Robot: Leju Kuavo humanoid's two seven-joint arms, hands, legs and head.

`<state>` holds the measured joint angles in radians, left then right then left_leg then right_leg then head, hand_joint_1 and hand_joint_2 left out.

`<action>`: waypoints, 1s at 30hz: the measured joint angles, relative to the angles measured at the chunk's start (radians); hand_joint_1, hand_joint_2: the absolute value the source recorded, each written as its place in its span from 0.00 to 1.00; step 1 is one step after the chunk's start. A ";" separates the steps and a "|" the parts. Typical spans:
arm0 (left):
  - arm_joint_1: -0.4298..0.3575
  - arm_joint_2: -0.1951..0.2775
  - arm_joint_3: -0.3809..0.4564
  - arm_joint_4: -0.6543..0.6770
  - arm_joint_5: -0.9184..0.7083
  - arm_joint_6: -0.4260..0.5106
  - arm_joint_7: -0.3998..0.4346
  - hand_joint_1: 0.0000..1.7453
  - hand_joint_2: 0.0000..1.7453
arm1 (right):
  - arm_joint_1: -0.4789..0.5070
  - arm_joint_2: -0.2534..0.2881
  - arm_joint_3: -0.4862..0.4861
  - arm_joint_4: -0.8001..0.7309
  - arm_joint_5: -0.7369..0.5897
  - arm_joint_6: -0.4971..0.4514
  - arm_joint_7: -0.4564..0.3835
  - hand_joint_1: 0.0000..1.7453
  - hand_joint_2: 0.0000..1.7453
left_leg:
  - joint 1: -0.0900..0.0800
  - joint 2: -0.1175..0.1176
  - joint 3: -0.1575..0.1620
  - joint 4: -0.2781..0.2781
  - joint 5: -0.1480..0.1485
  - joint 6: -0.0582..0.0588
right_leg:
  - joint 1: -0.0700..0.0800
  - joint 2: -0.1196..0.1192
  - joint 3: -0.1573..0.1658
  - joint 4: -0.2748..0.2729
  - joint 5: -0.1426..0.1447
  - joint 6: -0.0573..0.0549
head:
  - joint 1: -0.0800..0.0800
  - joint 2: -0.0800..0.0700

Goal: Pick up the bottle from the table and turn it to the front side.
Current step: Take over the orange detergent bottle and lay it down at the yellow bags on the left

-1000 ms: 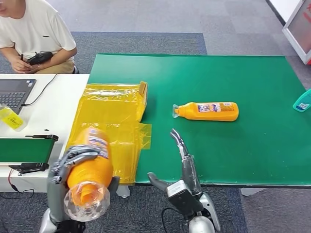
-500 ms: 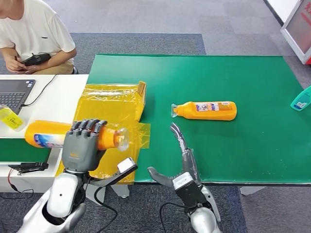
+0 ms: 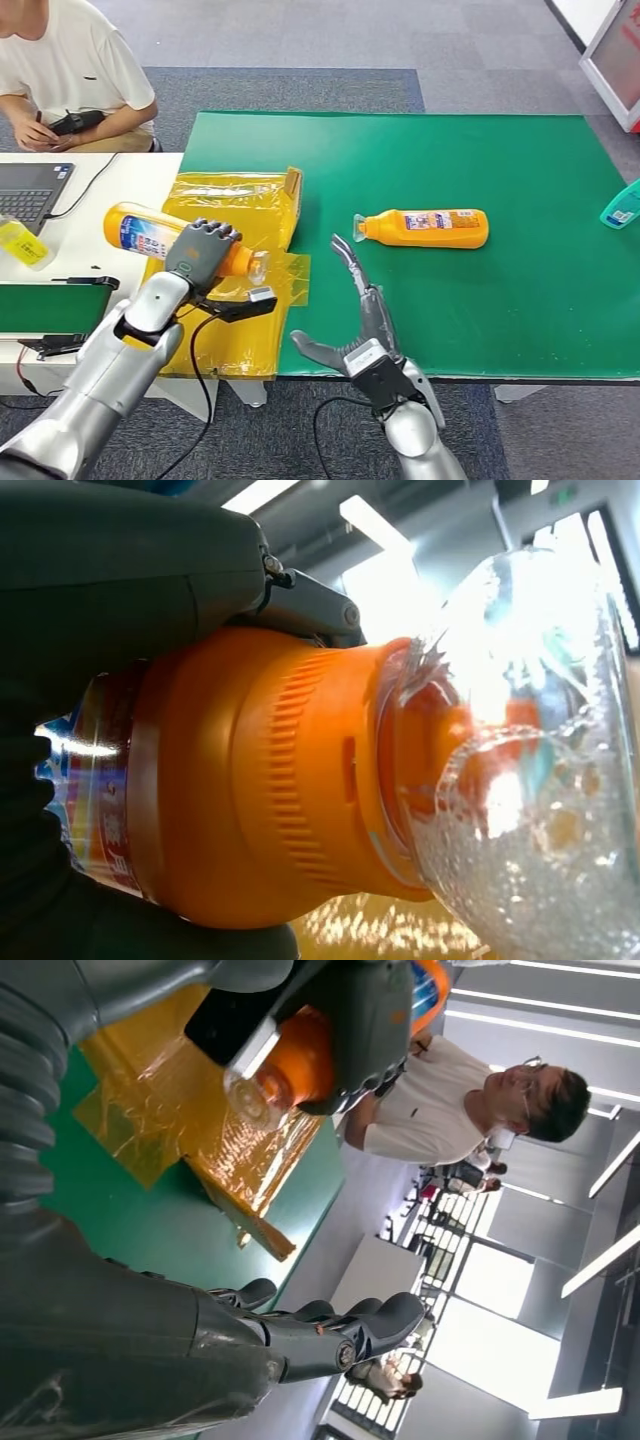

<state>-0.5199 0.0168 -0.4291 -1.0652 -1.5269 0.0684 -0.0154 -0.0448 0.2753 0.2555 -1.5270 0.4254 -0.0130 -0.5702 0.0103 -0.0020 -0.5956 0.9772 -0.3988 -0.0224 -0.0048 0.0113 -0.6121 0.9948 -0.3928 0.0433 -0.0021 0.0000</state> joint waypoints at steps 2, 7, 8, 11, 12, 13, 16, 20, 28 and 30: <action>-0.056 -0.039 0.032 0.110 0.011 -0.026 -0.011 1.00 1.00 | -0.012 0.000 0.017 -0.002 -0.001 0.010 0.001 0.00 1.00 | 0.000 0.000 0.000 0.000 0.000 0.000 | 0.000 0.000 0.000 0.000 0.000 0.000 | 0.000 0.000; -0.132 -0.108 0.086 0.312 0.030 -0.046 -0.021 1.00 1.00 | -0.022 0.000 0.055 -0.014 -0.001 0.019 0.002 0.00 1.00 | 0.000 0.000 -0.001 0.000 0.000 0.000 | 0.000 0.000 -0.001 0.000 0.000 0.000 | 0.000 0.000; -0.140 -0.118 0.092 0.343 0.032 -0.047 -0.025 1.00 1.00 | -0.023 0.000 0.061 -0.015 -0.002 0.020 0.003 0.00 1.00 | 0.000 0.000 -0.001 0.000 0.000 0.000 | 0.000 0.000 -0.001 0.000 0.000 0.000 | 0.000 0.000; -0.151 -0.145 0.106 0.411 0.038 -0.048 -0.035 0.98 1.00 | -0.026 0.000 0.074 -0.018 -0.006 0.023 0.004 0.00 1.00 | 0.000 0.000 -0.002 0.000 0.000 0.000 | 0.000 0.000 -0.002 0.000 0.000 0.000 | 0.000 0.000; -0.153 -0.154 0.108 0.429 0.035 -0.048 -0.036 0.97 1.00 | -0.027 0.000 0.079 -0.019 -0.008 0.024 0.004 0.00 1.00 | 0.000 0.000 -0.002 0.000 0.000 0.000 | 0.000 0.000 -0.002 0.000 0.000 0.000 | 0.000 0.000; -0.155 -0.164 0.109 0.445 0.029 -0.049 -0.036 0.97 1.00 | -0.028 -0.001 0.083 -0.019 -0.009 0.026 0.004 0.00 1.00 | 0.000 0.000 -0.003 0.000 0.000 0.000 | 0.000 0.000 -0.002 0.000 0.000 0.000 | 0.000 0.000; -0.160 -0.194 0.109 0.483 0.027 -0.053 -0.041 1.00 1.00 | -0.030 -0.001 0.093 -0.020 -0.012 0.030 0.007 0.00 1.00 | 0.000 0.000 -0.003 0.000 0.000 0.000 | 0.000 0.000 -0.002 0.000 0.000 0.000 | 0.000 0.000; -0.165 -0.231 0.112 0.511 0.066 -0.046 -0.060 0.26 1.00 | -0.033 -0.001 0.105 -0.020 -0.013 0.032 0.009 0.00 1.00 | 0.000 0.000 -0.003 0.000 0.000 0.000 | 0.000 0.000 -0.002 0.000 0.000 0.000 | 0.000 0.000; -0.168 -0.259 0.112 0.526 0.068 -0.027 -0.037 0.00 0.00 | -0.035 -0.002 0.112 -0.020 -0.014 0.032 0.013 0.00 1.00 | 0.000 0.000 -0.003 0.000 0.000 0.000 | 0.000 0.000 -0.003 0.000 0.000 0.000 | 0.000 0.000; -0.168 -0.259 0.113 0.528 0.077 -0.026 -0.034 0.00 0.00 | -0.035 -0.003 0.114 -0.020 -0.014 0.032 0.016 0.00 1.00 | 0.000 0.000 -0.003 0.000 0.000 0.000 | 0.000 0.000 -0.003 0.000 0.000 0.000 | 0.000 0.000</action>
<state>-0.6880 -0.2420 -0.3165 -0.5368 -1.4497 0.0425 -0.0492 -0.0797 0.2728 0.3691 -1.5469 0.4116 0.0195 -0.5545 0.0102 -0.0023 -0.5986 0.9773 -0.3986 -0.0222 -0.0050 0.0111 -0.6146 0.9953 -0.3926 0.0435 -0.0021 0.0000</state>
